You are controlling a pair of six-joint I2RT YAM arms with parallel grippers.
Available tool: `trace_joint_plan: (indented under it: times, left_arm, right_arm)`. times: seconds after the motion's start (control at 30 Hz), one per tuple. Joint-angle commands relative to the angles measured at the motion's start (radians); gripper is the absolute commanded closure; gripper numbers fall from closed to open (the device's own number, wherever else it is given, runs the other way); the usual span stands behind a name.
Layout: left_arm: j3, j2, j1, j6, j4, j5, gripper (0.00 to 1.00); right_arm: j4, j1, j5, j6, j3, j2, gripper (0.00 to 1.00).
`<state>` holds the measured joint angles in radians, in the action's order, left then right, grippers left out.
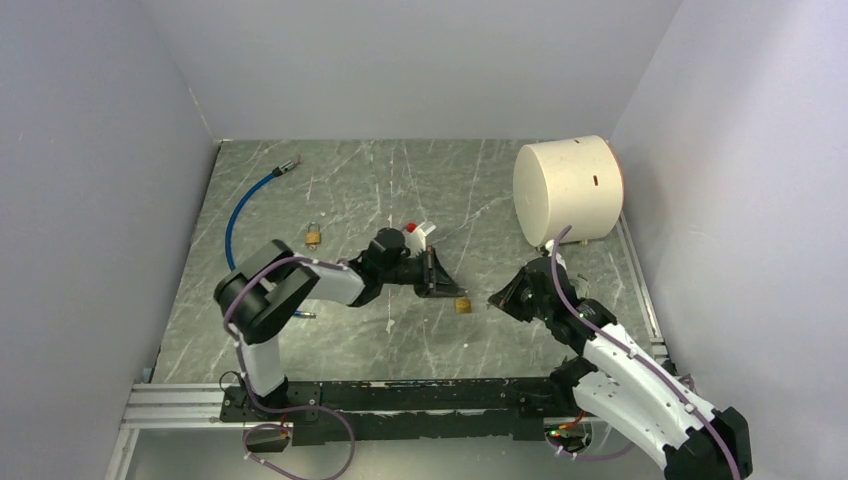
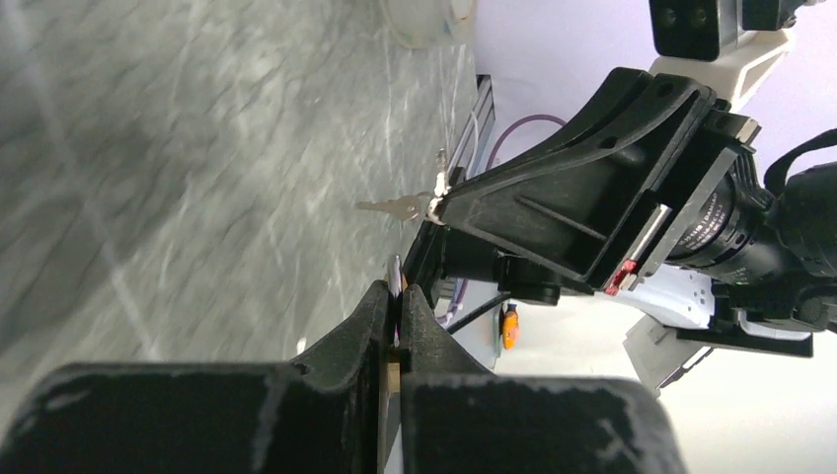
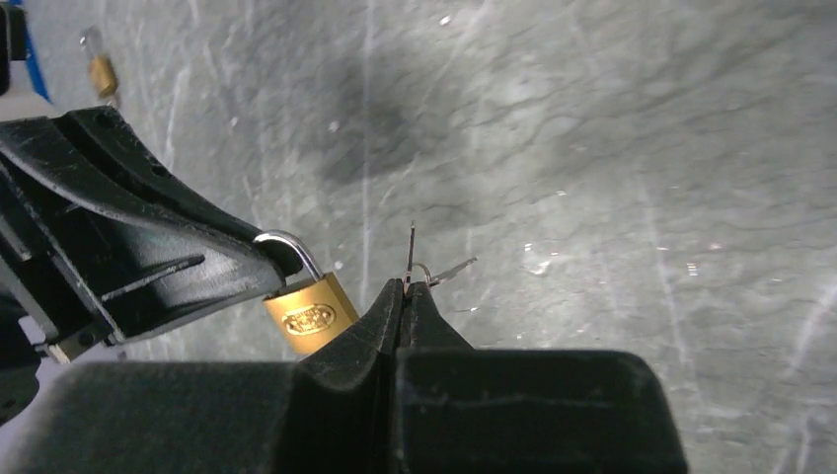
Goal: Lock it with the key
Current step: Place the lock at the center of the board.
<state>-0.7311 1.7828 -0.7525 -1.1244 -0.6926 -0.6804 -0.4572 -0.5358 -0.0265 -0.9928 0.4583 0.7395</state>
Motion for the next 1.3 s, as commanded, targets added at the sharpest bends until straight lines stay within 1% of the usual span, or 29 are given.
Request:
trace_joint_plan:
  times: [0.0, 0.13, 0.2, 0.3, 0.43, 0.5, 0.6, 0.73, 0.8, 0.87, 0.93, 1.07, 1.1, 1.13, 1.2, 1.27]
  left_arm:
    - [-0.120, 0.116, -0.063, -0.036, -0.083, 0.008, 0.97]
    - [-0.182, 0.217, -0.104, -0.079, -0.124, 0.031, 0.97]
    - [-0.204, 0.248, -0.122, -0.083, -0.115, 0.046, 0.97]
    - [-0.236, 0.286, -0.146, -0.082, -0.098, 0.072, 0.97]
    - [-0.276, 0.319, -0.173, -0.074, -0.069, 0.098, 0.97]
    - [-0.272, 0.322, -0.174, -0.071, -0.051, 0.120, 0.97]
    - [-0.271, 0.316, -0.168, -0.047, -0.013, 0.145, 0.97]
    - [-0.279, 0.330, -0.129, -0.041, -0.010, 0.116, 0.94]
    - [-0.278, 0.338, -0.118, -0.043, -0.013, 0.113, 0.93]
    - [-0.289, 0.342, -0.116, -0.027, 0.031, 0.112, 0.89]
    - [-0.313, 0.348, -0.116, -0.002, 0.087, 0.105, 0.83]
    - [-0.296, 0.344, -0.115, -0.004, 0.108, 0.127, 0.76]
    - [-0.300, 0.346, -0.113, 0.001, 0.127, 0.127, 0.71]
    - [-0.306, 0.348, -0.113, 0.006, 0.144, 0.125, 0.68]
    - [-0.310, 0.351, -0.112, 0.010, 0.154, 0.126, 0.66]
    - [-0.311, 0.348, -0.111, 0.013, 0.168, 0.137, 0.61]
  right_arm:
    - [-0.058, 0.067, -0.010, 0.049, 0.049, 0.003, 1.00]
    - [-0.106, 0.116, -0.026, 0.066, 0.057, 0.011, 1.00]
    - [-0.169, 0.129, -0.066, 0.060, 0.071, 0.012, 1.00]
    - [-0.208, 0.131, -0.118, 0.057, 0.082, -0.028, 1.00]
    - [-0.215, 0.132, -0.112, 0.078, 0.076, -0.083, 1.00]
    - [-0.224, 0.132, -0.089, 0.093, 0.073, -0.069, 1.00]
    - [-0.220, 0.133, -0.014, 0.117, 0.064, -0.014, 1.00]
    - [-0.197, 0.133, 0.078, 0.131, 0.038, 0.046, 1.00]
    - [-0.156, 0.133, 0.114, 0.134, 0.015, 0.055, 1.00]
    - [-0.132, 0.133, 0.127, 0.123, 0.000, 0.061, 1.00]
    - [-0.113, 0.134, 0.136, 0.119, -0.005, 0.069, 1.00]
    - [-0.088, 0.134, 0.130, 0.119, 0.002, 0.102, 1.00]
    - [-0.084, 0.133, 0.125, 0.120, 0.005, 0.116, 1.00]
    - [-0.078, 0.133, 0.121, 0.124, 0.009, 0.131, 1.00]
    - [-0.064, 0.134, 0.119, 0.135, 0.018, 0.161, 1.00]
    - [-0.055, 0.133, 0.111, 0.146, 0.028, 0.192, 1.00]
